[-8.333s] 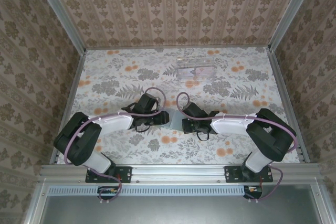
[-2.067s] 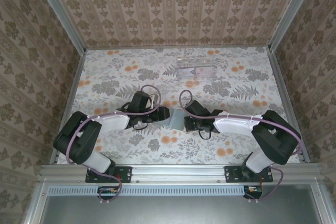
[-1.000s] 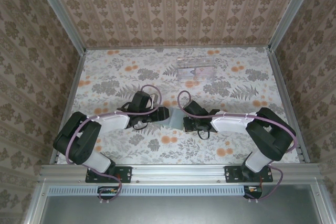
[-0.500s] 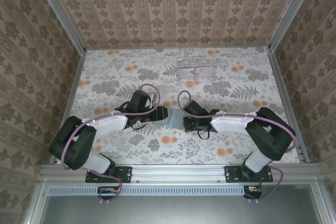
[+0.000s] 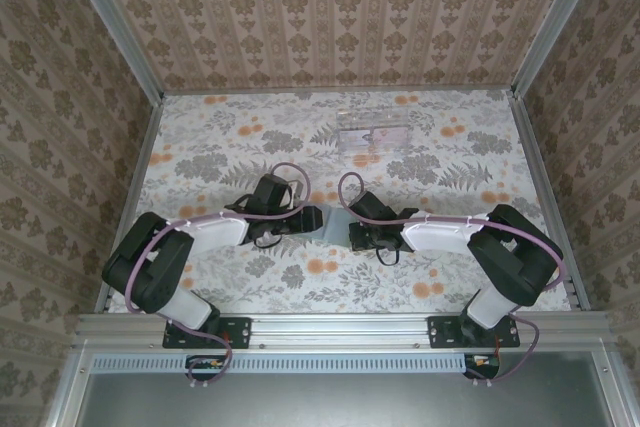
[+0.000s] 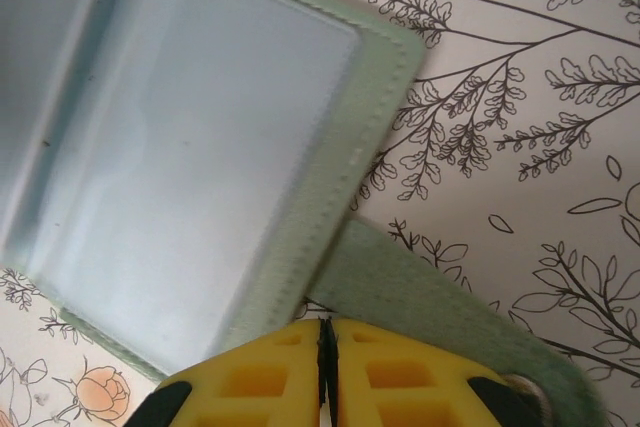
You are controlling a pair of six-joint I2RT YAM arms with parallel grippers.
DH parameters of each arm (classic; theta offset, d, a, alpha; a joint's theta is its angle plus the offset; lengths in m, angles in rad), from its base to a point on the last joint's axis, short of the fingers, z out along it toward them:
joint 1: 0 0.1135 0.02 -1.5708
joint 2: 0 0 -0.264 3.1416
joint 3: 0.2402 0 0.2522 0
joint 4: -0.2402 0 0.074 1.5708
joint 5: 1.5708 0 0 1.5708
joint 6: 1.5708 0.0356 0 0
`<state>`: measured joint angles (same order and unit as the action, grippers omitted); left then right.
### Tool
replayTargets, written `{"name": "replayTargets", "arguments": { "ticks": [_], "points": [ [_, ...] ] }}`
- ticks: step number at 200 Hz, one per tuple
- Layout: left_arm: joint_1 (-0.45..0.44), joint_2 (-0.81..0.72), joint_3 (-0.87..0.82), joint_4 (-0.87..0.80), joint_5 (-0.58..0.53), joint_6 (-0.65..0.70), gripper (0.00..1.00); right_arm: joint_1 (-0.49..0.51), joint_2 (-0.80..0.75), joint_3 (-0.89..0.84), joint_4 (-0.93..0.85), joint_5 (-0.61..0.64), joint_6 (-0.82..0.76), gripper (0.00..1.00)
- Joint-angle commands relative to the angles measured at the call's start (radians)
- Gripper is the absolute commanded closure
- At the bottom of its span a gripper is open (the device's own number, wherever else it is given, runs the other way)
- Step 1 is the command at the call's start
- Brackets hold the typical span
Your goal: Take the credit cards out of the card holder
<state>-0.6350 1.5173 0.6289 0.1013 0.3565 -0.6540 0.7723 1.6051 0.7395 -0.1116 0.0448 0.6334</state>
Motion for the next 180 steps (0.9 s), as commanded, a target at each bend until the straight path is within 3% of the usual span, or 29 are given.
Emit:
{"name": "replayTargets", "arguments": {
  "ticks": [1,55,180],
  "points": [
    [-0.011,-0.018,0.004,0.021,0.044,-0.002,0.3,0.004,0.045,-0.005,0.012,-0.026,0.02,0.86],
    [-0.033,-0.089,0.016,0.027,0.072,-0.01,0.3,0.004,0.053,-0.007,0.019,-0.03,0.025,0.87],
    [-0.138,-0.008,0.077,0.112,0.11,-0.05,0.3,-0.011,0.011,-0.041,0.027,0.002,0.048,0.87]
  ]
}}
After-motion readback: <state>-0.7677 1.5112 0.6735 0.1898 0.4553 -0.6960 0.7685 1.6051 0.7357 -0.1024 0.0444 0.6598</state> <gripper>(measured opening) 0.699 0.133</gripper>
